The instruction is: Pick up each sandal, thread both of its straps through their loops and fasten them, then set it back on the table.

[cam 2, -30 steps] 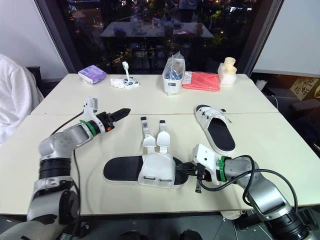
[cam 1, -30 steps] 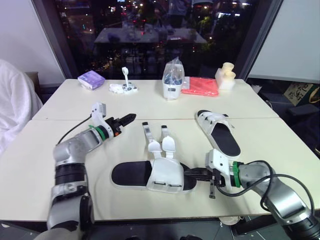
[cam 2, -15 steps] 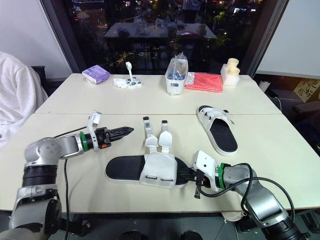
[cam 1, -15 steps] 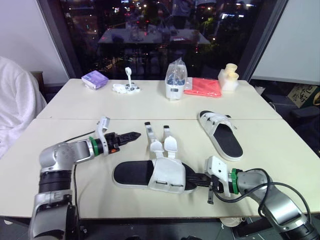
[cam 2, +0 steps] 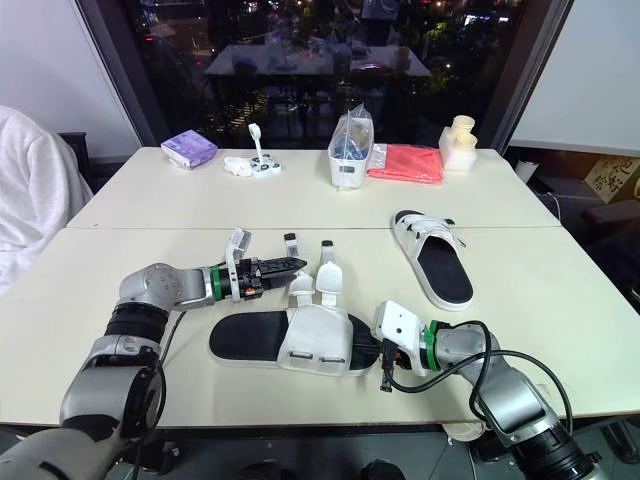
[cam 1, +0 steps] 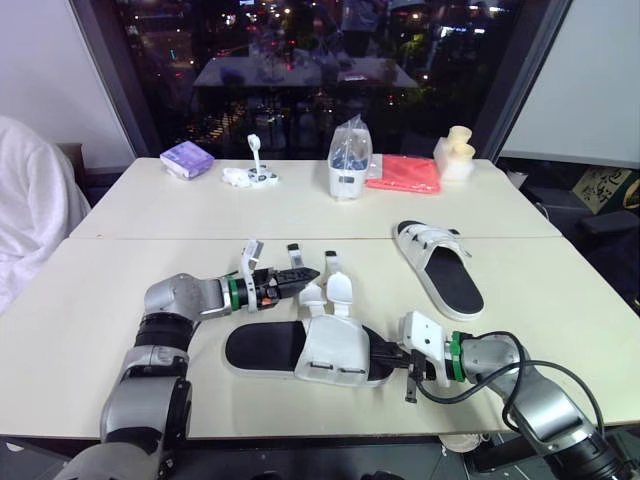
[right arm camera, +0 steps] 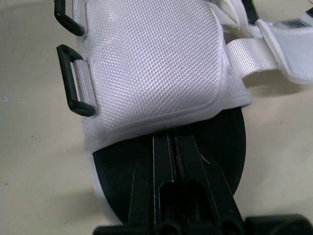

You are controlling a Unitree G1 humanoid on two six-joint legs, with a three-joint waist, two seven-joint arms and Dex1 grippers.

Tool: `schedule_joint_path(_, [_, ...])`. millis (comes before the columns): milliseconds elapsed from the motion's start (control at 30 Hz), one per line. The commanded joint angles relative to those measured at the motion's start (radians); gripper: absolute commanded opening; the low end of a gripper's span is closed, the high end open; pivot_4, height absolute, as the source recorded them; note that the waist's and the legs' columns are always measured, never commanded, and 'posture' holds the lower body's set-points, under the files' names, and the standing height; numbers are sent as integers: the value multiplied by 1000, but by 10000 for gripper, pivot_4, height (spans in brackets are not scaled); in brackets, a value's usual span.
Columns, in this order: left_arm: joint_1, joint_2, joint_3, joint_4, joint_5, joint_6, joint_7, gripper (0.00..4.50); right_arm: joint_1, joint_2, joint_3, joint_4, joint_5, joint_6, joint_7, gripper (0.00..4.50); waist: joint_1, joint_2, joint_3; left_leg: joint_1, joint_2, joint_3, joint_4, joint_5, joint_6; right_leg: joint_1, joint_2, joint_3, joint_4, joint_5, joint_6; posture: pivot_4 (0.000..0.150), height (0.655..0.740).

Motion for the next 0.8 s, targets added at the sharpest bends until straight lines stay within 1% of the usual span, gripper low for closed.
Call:
schedule_joint_path(33, [-36, 12, -3, 19, 21, -16, -42, 45000, -1, -5, 0, -16, -9, -13, 5, 412, 0, 0, 0, 0, 0, 0, 0, 0, 0, 0, 0, 0, 0, 0, 0, 1500, 7400])
schedule_joint_path(267, [-24, 96, -11, -23, 40, 45, -86, 45000, -1, -8, 8, -24, -18, -13, 6, 412, -1, 0, 0, 0, 1, 0, 0, 0, 0, -1, 0, 0, 0, 0, 0, 1500, 7400])
schedule_joint_path(367, [-14, 100, -22, -19, 49, 57, -98, 45000, -7, -8, 9, -20, -21, -15, 9, 412, 2, 0, 0, 0, 1, 0, 0, 0, 0, -1, 0, 0, 0, 0, 0, 1500, 7400])
schedule_joint_path(667, [-65, -24, -15, 116, 107, -50, -54, 45000, -12, -8, 9, -22, -34, -15, 10, 412, 2, 0, 0, -1, 1, 0, 0, 0, 0, -1, -1, 0, 0, 0, 0, 1500, 7400])
schedule_joint_path(800, [-122, -85, 51, 232, 109, -126, 31, 45000, -7, -7, 3, -34, -33, -4, 2, 412, 2, 0, 0, -1, 1, -1, 0, 0, 0, 0, -1, 0, 0, 0, 0, 1500, 7400])
